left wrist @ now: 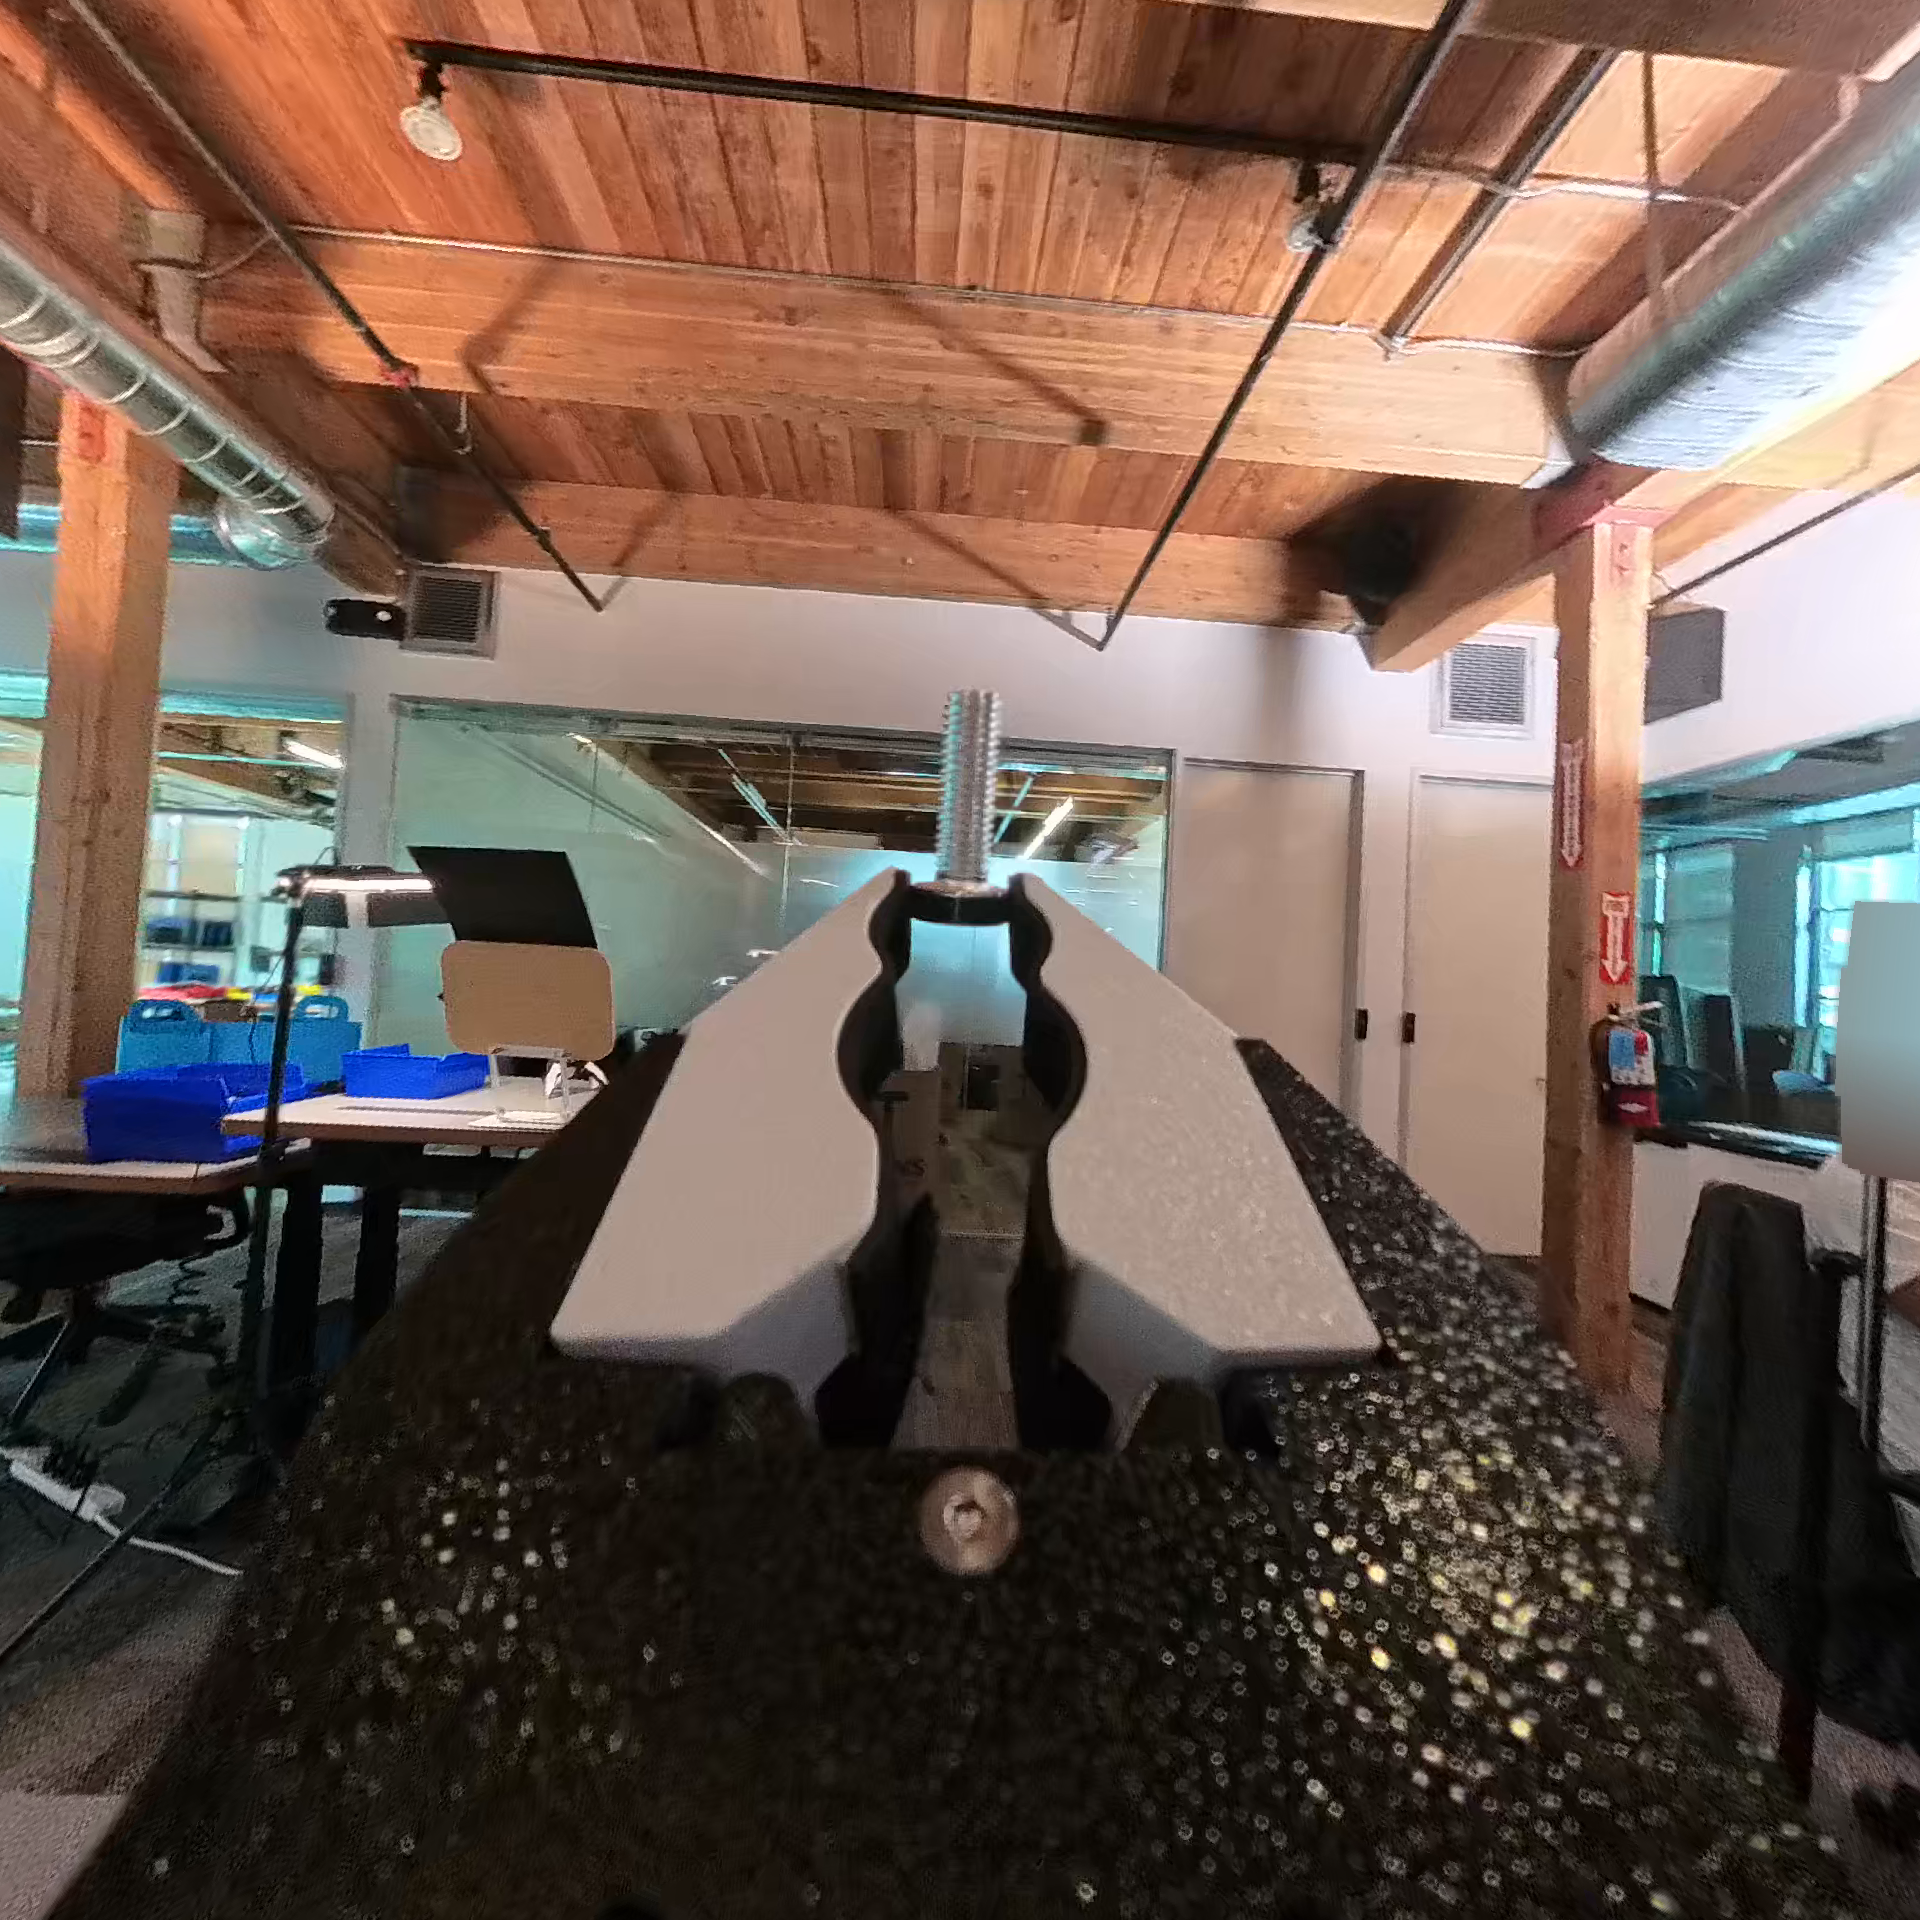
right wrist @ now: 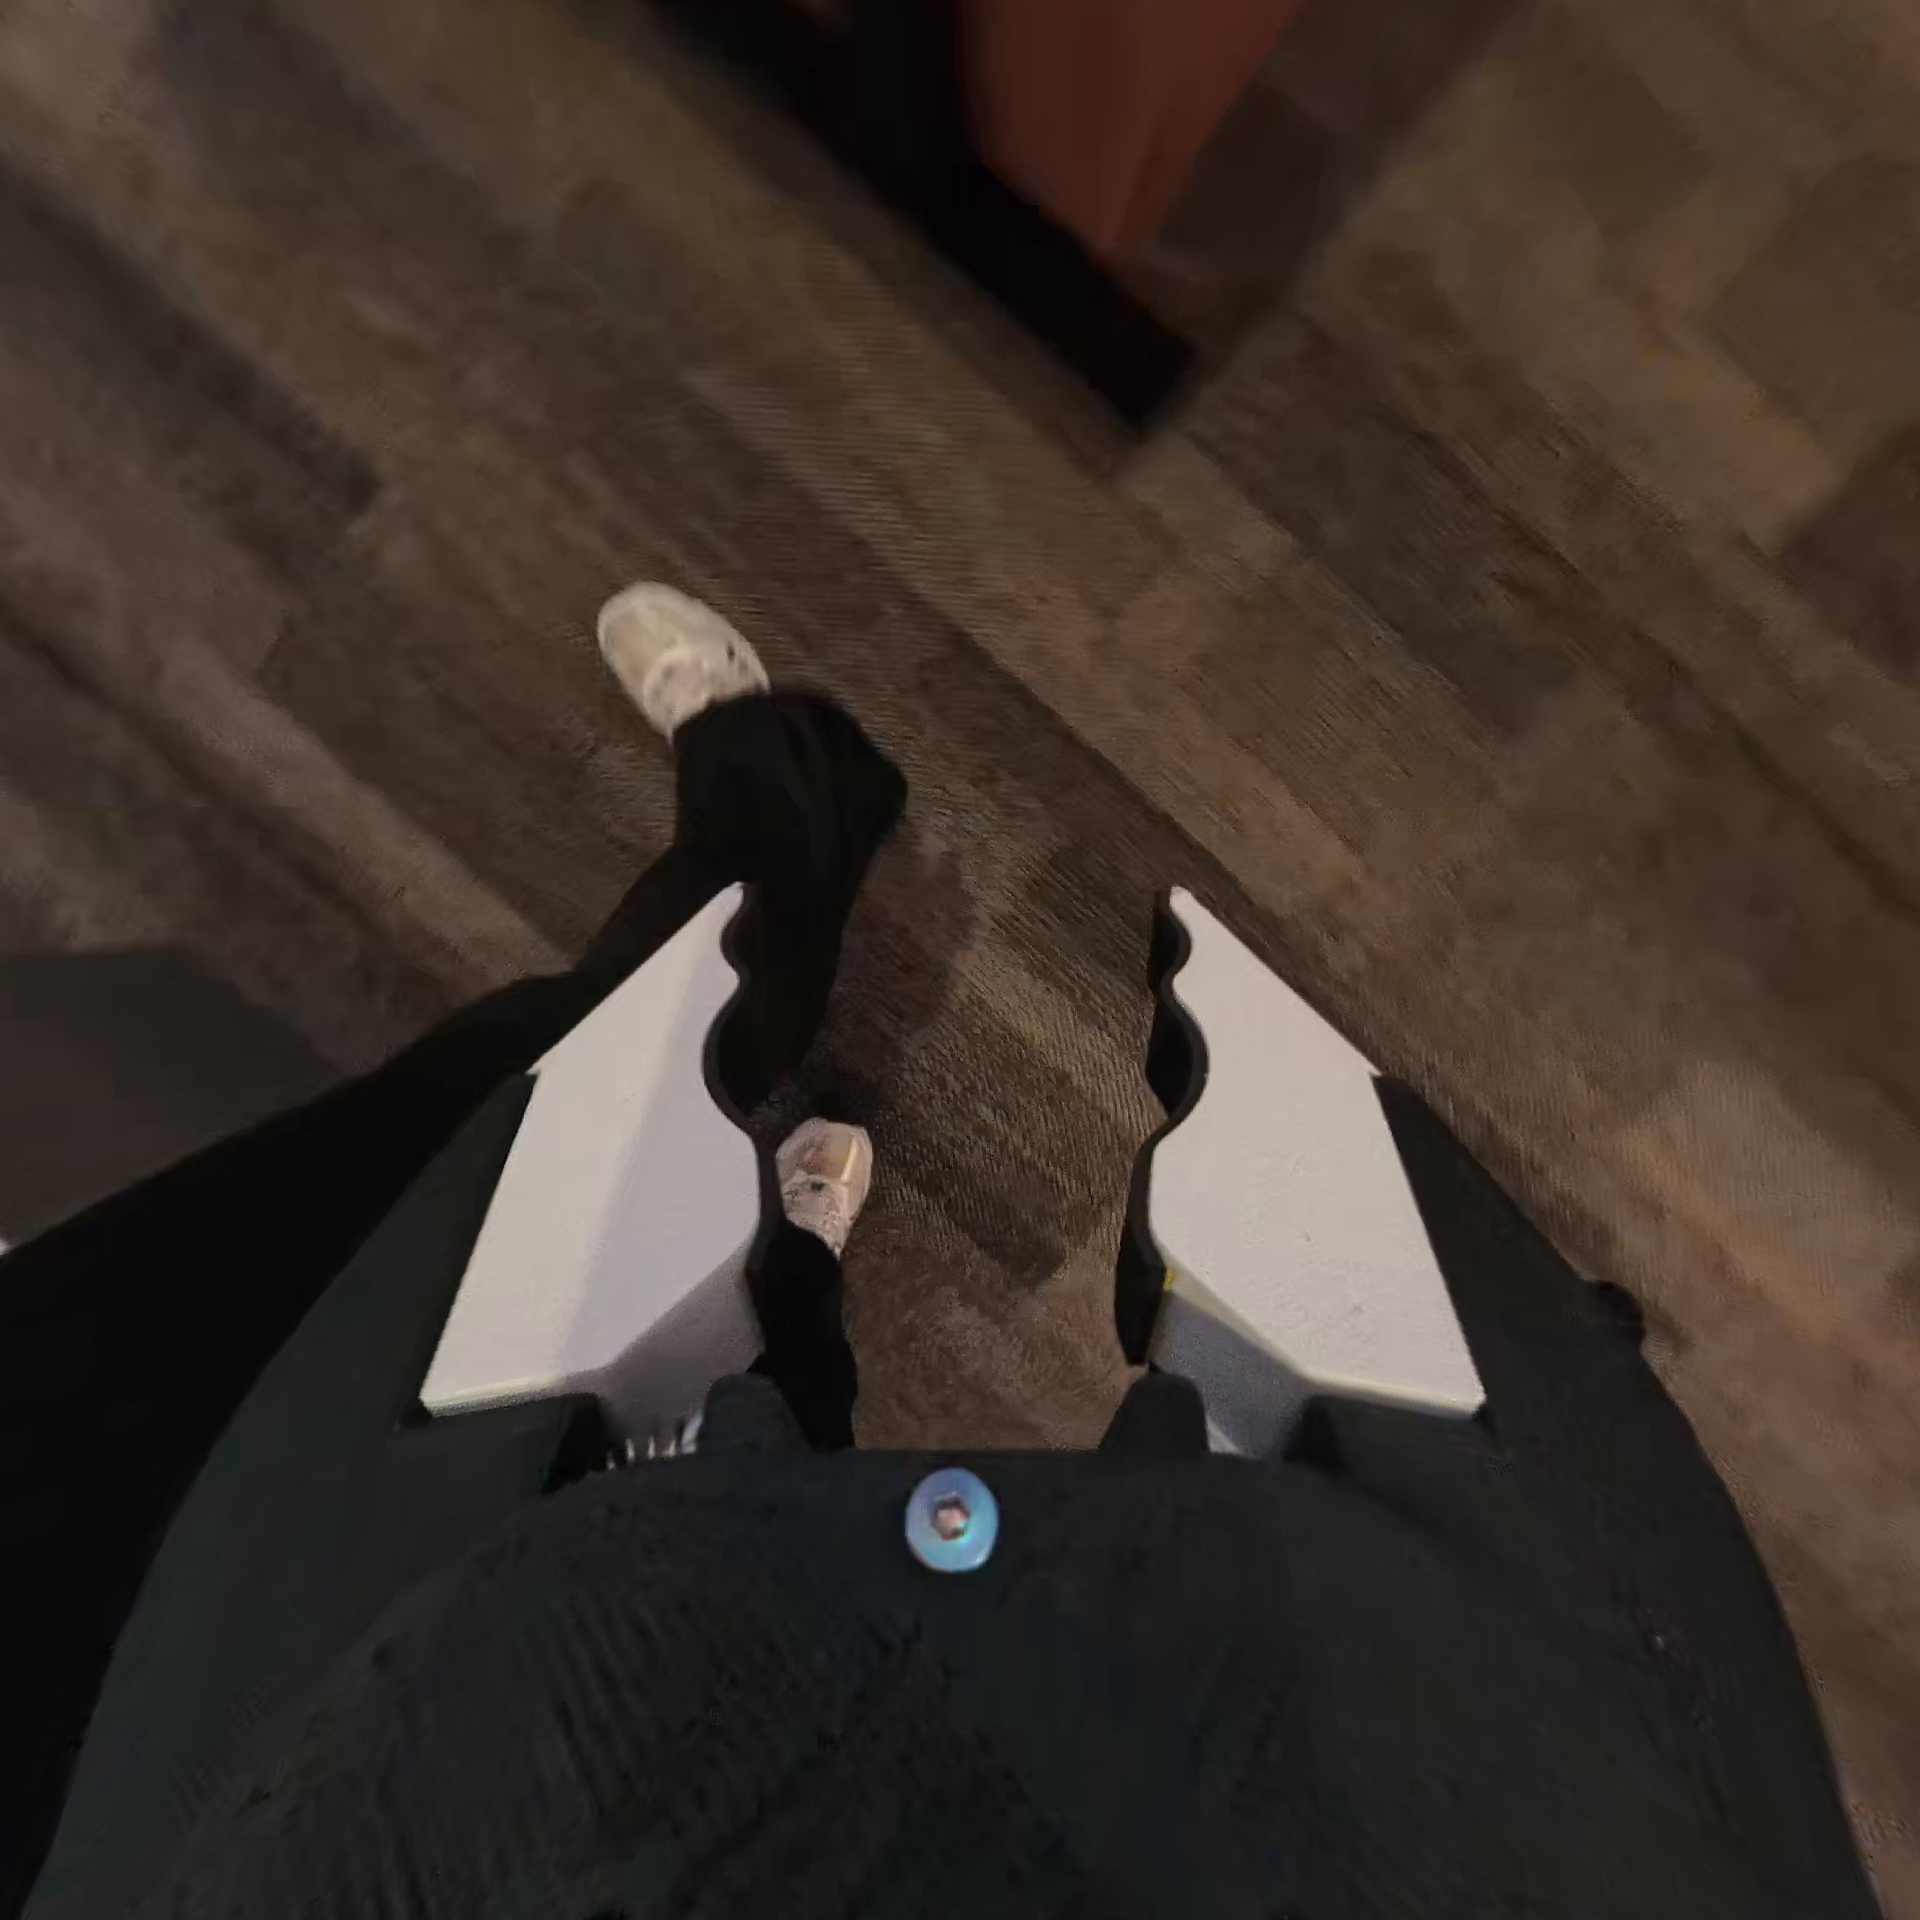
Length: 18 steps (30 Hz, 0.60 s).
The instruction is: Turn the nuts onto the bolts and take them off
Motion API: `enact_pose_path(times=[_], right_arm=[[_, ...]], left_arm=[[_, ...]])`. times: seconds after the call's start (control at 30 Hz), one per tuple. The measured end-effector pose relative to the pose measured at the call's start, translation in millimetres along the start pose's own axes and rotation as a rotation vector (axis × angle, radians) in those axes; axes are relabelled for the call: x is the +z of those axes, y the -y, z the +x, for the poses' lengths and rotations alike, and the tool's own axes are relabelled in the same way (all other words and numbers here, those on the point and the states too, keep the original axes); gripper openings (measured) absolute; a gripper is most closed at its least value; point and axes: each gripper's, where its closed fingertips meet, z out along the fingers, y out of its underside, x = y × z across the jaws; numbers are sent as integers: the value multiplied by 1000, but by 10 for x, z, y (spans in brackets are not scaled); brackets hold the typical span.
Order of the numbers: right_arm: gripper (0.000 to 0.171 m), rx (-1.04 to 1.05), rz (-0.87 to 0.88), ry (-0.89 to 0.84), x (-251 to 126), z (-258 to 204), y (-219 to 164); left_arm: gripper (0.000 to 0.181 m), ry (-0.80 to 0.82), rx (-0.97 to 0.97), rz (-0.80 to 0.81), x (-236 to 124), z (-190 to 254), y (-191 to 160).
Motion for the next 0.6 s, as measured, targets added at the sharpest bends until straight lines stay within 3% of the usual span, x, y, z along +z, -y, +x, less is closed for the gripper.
enact_pose_path(times=[0.13, 0.33, 0.47, 0.6], right_arm=[[71, -347, -60, 206, 700, -903, 1026], [67, -855, -141, 468, 1397, -2500, 2445], [67, -1025, -169, 577, 1863, -3693, 3113], [66, -1150, -172, 638, 2267, -4950, 3520]], left_arm=[[16, 93, -48, 37, 387, 228, -335], [16, 271, 51, 53, 820, 439, -465], [16, 402, 256, 7, 776, 488, -365], [16, 564, 391, -4, 626, 330, -332]])
